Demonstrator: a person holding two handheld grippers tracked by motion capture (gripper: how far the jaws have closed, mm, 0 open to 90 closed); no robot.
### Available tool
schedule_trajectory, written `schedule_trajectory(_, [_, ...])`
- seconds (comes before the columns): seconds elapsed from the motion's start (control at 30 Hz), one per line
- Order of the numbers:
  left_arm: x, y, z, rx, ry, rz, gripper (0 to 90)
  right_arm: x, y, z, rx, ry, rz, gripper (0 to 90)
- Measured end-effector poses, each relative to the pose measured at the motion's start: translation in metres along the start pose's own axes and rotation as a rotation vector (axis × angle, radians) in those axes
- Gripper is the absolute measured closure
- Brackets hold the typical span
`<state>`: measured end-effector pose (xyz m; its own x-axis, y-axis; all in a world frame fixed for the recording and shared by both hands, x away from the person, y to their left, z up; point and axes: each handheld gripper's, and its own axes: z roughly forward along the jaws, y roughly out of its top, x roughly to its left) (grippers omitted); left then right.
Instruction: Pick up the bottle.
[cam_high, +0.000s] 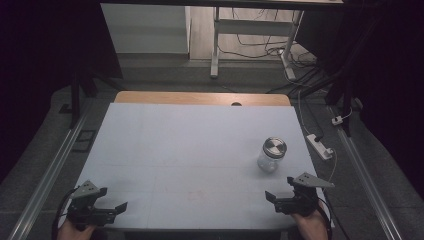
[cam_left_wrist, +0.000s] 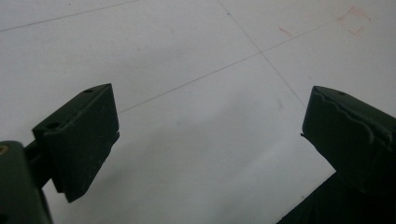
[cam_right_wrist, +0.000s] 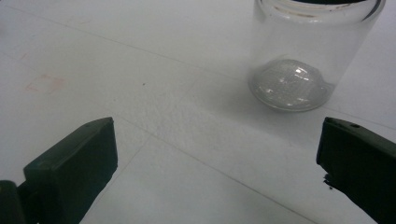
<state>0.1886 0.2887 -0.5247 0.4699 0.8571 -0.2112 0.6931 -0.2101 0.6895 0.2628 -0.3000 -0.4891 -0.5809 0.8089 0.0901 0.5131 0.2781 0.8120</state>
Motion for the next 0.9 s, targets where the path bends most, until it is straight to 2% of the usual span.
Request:
schedule_trajectory(0.13, [0.000,0.000,0.000,-0.002,-0.003,-0.001,4.7,-0.003,0.002,0.001,-0.008,-0.017,-0.018,0.0])
schedule_trajectory(0.37, [0.001,0.000,0.000,-0.004,-0.008,-0.004,4.5,-0.008,0.007,0.005,-0.012,-0.040,-0.005,0.0])
schedule_trajectory(0.63, [0.003,-0.001,-0.001,-0.011,-0.022,-0.011,4.0,-0.011,0.013,0.012,-0.020,-0.027,0.009,0.0])
schedule_trajectory(0.9, [0.002,0.000,-0.001,-0.008,-0.023,-0.007,4.0,-0.018,0.017,0.021,-0.019,-0.009,0.061,0.0])
